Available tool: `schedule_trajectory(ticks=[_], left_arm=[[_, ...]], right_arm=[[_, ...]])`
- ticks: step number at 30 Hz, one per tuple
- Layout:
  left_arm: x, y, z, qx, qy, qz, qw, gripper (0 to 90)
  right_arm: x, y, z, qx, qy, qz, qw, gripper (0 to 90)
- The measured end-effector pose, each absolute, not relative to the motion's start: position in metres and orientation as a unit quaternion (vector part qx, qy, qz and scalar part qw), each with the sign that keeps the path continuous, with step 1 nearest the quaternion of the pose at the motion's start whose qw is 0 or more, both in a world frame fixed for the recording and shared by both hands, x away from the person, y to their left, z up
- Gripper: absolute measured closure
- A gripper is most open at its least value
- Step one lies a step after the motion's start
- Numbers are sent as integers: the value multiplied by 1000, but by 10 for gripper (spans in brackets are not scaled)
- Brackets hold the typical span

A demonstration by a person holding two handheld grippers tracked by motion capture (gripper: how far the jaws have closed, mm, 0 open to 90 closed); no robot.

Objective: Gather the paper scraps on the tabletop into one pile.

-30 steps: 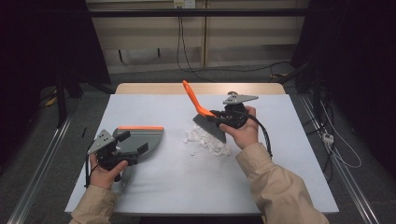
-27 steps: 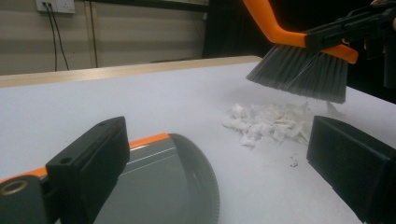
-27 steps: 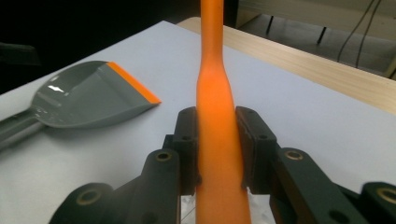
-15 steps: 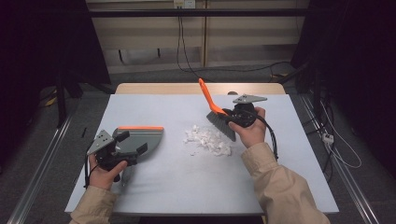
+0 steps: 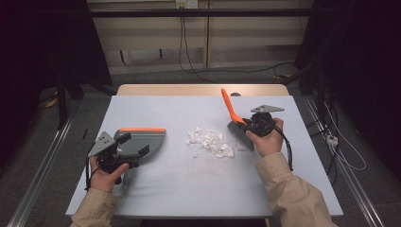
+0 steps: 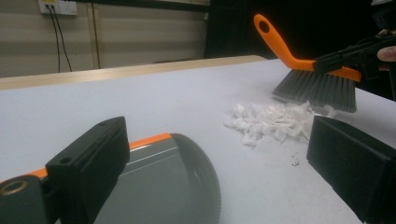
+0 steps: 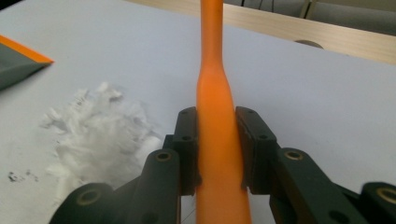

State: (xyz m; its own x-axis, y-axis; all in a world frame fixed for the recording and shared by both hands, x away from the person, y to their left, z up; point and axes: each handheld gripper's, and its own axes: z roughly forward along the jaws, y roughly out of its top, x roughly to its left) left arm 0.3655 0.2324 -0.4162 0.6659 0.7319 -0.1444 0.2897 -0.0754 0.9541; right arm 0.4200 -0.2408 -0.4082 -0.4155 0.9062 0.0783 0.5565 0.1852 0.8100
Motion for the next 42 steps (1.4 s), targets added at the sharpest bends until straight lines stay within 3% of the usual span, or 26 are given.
schedule_trajectory(ticks=[8,23,42], left_arm=[[366,230,-416,711,359,193,573,56],[365,232,-416,710,359,192,575,57],[359,233,-414,715,363,194,564,55]], right_arm=[[408,-226,-419,507,720,411,236,717],[428,-175,-420,498,706,438,249,717],[416,-200,-403,497,703,432,267,717]])
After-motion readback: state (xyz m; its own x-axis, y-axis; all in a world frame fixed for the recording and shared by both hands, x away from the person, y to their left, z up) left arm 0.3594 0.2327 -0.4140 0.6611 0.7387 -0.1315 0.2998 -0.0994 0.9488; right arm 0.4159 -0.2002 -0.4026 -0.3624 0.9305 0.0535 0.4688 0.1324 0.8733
